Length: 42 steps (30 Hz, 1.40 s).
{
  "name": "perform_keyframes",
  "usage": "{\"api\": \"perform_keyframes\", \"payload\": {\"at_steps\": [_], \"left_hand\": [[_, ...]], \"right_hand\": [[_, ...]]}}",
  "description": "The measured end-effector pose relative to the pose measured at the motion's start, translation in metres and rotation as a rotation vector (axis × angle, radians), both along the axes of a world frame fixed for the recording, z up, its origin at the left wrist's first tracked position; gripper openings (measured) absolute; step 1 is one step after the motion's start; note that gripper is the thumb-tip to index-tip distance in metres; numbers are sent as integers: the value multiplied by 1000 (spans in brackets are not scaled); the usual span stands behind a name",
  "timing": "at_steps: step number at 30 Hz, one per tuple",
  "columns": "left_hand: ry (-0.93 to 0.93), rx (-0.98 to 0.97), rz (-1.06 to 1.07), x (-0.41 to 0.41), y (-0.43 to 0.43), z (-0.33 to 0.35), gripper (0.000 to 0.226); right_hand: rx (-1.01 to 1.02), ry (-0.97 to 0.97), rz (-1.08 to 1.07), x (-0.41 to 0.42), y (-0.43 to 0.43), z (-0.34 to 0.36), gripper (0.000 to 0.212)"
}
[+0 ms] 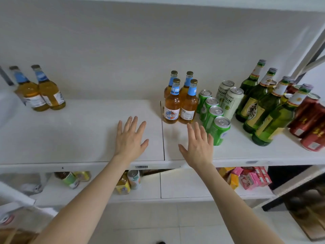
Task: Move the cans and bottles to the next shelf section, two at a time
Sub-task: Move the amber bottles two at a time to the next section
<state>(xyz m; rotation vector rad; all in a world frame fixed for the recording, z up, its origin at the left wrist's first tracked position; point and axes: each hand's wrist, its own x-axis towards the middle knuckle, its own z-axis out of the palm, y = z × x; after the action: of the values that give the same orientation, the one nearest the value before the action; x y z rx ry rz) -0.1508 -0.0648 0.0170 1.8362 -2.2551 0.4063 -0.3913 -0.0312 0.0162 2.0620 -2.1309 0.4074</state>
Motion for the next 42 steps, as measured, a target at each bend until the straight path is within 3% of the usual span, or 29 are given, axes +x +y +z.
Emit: {"api": "perform_keyframes", "payload": {"at_steps": [6,18,30,42], "left_hand": [[5,31,54,28,65,8,70],[0,63,165,142,142,17,74],[-64,85,169,309,144,41,73],[-33,63,207,400,89,44,72]], "right_hand": [[63,91,55,30,48,12,81],[62,87,130,149,95,27,83],[31,19,113,312,95,22,83],[26,13,155,405,36,31,82]]}}
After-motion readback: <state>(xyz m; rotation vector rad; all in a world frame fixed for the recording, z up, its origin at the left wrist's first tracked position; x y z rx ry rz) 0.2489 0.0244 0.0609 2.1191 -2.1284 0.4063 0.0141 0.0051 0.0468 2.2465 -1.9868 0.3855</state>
